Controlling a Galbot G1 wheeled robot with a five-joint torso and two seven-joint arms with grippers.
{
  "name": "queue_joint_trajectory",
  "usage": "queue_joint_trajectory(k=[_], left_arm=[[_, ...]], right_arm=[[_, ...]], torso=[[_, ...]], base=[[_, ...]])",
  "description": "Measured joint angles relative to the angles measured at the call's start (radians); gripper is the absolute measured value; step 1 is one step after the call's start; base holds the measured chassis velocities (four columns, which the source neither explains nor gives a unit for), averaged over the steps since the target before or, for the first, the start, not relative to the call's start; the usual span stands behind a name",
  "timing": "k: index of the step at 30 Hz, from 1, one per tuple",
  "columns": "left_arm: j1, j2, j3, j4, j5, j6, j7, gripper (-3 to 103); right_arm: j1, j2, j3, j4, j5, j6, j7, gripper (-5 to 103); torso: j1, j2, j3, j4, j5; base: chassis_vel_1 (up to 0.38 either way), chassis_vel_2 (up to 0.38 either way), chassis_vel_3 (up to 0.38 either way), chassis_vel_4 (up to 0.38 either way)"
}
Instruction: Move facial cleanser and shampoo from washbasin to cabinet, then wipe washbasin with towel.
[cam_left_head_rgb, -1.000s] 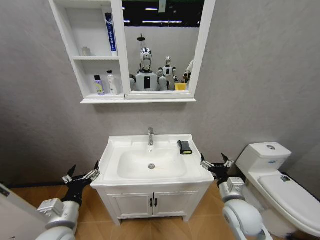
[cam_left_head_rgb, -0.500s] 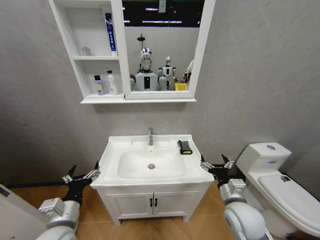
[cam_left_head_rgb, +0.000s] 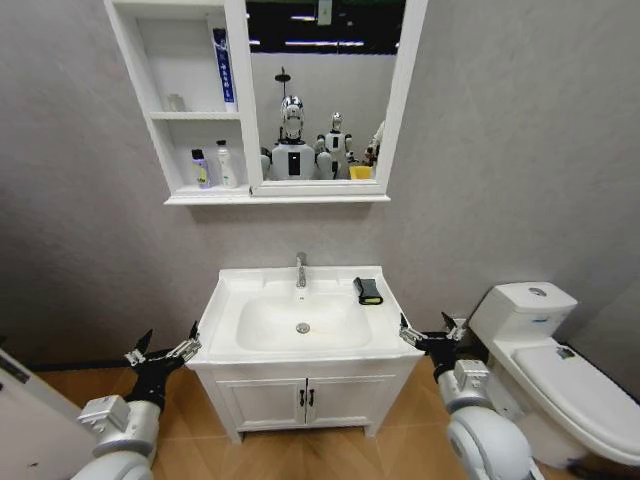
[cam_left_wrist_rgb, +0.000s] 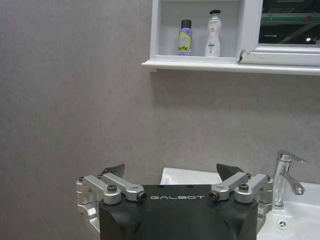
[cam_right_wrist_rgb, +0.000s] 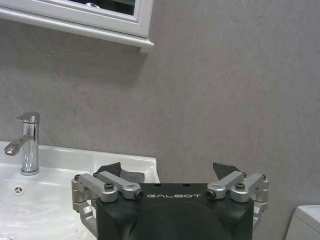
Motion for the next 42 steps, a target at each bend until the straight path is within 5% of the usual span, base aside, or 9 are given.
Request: queue_joint_trajectory(k=[22, 42], left_arm=[[0.0, 0.001, 0.0, 0.001, -0.001, 0.0, 0.0, 100], [-0.001, 0.001, 0.0, 0.001, -0.001, 0.0, 0.0, 100]], right_arm=[[0.002, 0.008, -0.001, -0.009, -0.004, 0.007, -0.006, 100], [-0.021, 0.019, 0.0, 0.001, -0.017, 0.031, 0.001, 100]], torso=[[0.0, 0.0, 0.0, -0.0001, 0.0001], [0.002, -0.001, 0.001, -0.0001, 0.0003]], base=[[0.006, -0.005, -0.006, 0.008], [-0.186, 0.172, 0.177, -0.172]])
